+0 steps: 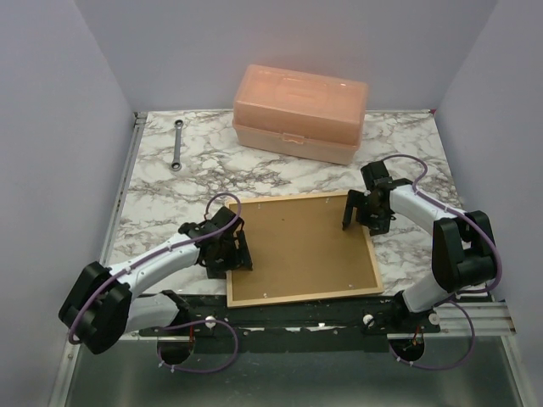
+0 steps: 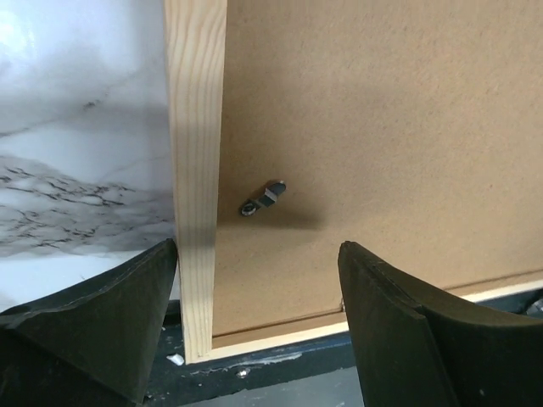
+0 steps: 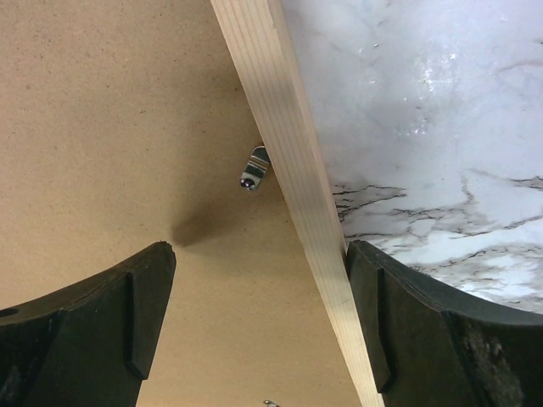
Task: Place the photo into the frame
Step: Install the photo frame at the center of the board.
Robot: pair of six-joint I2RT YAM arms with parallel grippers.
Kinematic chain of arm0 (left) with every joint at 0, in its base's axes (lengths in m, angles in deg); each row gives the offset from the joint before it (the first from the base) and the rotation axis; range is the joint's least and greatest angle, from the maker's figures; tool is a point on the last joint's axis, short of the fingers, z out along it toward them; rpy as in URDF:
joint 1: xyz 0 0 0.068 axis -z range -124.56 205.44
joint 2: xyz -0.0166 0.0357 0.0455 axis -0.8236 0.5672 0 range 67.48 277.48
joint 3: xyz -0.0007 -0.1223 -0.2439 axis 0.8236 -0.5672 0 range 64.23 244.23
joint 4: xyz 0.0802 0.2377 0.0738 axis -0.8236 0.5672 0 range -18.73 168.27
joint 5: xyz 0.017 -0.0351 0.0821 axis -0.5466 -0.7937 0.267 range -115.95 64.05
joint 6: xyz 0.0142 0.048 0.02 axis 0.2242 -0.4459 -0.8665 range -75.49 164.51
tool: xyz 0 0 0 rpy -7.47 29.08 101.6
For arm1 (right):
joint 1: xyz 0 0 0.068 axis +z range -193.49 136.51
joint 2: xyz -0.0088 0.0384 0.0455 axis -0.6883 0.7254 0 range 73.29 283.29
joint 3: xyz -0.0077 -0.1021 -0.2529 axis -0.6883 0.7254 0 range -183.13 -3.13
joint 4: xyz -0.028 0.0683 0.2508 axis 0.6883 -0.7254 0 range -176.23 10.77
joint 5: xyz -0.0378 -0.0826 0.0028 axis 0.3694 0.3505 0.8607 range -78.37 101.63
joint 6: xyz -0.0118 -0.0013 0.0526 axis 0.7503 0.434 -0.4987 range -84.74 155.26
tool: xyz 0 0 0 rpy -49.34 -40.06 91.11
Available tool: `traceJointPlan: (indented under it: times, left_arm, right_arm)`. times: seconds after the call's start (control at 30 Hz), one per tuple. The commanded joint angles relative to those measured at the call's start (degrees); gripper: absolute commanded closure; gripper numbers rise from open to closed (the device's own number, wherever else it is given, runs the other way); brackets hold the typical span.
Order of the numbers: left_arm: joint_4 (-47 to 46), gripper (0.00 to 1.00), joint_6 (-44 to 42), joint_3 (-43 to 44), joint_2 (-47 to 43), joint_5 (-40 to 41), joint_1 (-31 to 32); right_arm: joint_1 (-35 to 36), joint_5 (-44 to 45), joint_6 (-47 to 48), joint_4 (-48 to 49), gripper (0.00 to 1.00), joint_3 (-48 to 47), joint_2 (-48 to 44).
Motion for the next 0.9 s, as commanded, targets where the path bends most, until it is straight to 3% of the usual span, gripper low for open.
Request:
traceJointPlan:
  times: [0.0, 0.33, 0.57, 0.8, 0.87]
  left_arm:
    - [5.60, 0.21, 0.00, 5.93, 4.31, 9.06, 0.39]
    - [7.77, 0.28, -2.69, 10.86, 12.23, 13.86, 0.40]
    - [8.91, 0.35, -3.42, 10.28, 12.51, 15.48, 0.56]
    - [8.55, 0.49, -3.70, 9.42, 12.49, 15.23, 1.09]
    - [8.43, 0.60, -3.83, 9.31, 12.51, 15.18, 1.29]
  right_arm:
    - [0.40, -4.35, -1.17, -0.92, 0.11, -0.15, -0.06]
    - [0.24, -4.54, -1.01, -0.84, 0.11, 0.34, 0.01]
    - [0.11, -4.67, -0.78, -0.64, 0.11, 0.27, 0.44]
    - [0.10, -5.46, -0.93, -0.21, 0.11, 0.57, 0.66]
    - [0.11, -5.47, -1.00, -0.21, 0.11, 0.53, 0.64]
